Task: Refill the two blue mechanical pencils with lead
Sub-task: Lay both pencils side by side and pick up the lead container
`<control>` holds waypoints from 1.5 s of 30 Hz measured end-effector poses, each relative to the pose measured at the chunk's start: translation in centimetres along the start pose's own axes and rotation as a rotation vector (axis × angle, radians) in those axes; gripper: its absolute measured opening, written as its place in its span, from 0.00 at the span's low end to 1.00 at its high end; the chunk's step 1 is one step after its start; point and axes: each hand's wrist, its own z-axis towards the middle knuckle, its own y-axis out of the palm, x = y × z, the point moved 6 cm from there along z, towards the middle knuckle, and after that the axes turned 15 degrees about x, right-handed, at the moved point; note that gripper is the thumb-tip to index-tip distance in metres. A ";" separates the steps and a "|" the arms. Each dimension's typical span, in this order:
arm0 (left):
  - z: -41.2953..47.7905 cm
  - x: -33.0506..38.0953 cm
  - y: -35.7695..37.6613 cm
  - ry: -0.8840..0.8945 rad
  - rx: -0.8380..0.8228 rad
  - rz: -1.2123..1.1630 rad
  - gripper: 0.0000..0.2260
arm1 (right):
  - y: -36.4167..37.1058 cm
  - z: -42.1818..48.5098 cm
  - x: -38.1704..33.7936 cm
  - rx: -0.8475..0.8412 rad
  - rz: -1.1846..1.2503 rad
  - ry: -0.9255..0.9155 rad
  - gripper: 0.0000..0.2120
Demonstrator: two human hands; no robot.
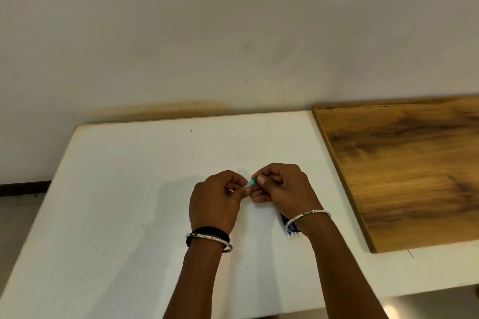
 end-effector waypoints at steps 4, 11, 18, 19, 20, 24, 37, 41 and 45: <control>0.0 0.0 -0.2 -0.029 0.001 -0.059 0.05 | 0.1 -0.1 -0.5 0.014 0.051 0.002 0.06; 0.2 -0.6 -0.5 -0.167 -0.011 -0.254 0.05 | 0.3 -0.5 -1.2 0.028 0.202 0.039 0.05; 0.5 -1.5 -1.2 -0.319 0.064 -0.389 0.06 | -5.4 0.9 -0.4 0.518 -0.376 -0.112 0.08; 0.6 -1.6 -1.3 -0.335 0.073 -0.398 0.06 | -5.6 1.1 0.1 0.496 -0.417 -0.082 0.10; 0.5 -1.7 -1.3 -0.350 0.080 -0.400 0.06 | -5.5 1.2 0.7 0.454 -0.452 -0.037 0.14; 0.5 -2.0 -1.4 -0.391 0.087 -0.387 0.05 | -3.9 1.0 1.9 0.305 -0.597 0.075 0.23; 0.9 -3.3 -2.4 -0.431 0.166 -0.402 0.05 | 1.8 -0.7 0.4 0.241 -0.656 -0.074 0.18; 1.1 -3.7 -2.9 -0.426 0.183 -0.394 0.05 | 3.5 -1.4 -0.1 0.227 -0.620 -0.103 0.16; 1.3 -3.8 -3.1 -0.415 0.183 -0.375 0.06 | 4.6 -1.7 -0.1 0.195 -0.555 -0.069 0.17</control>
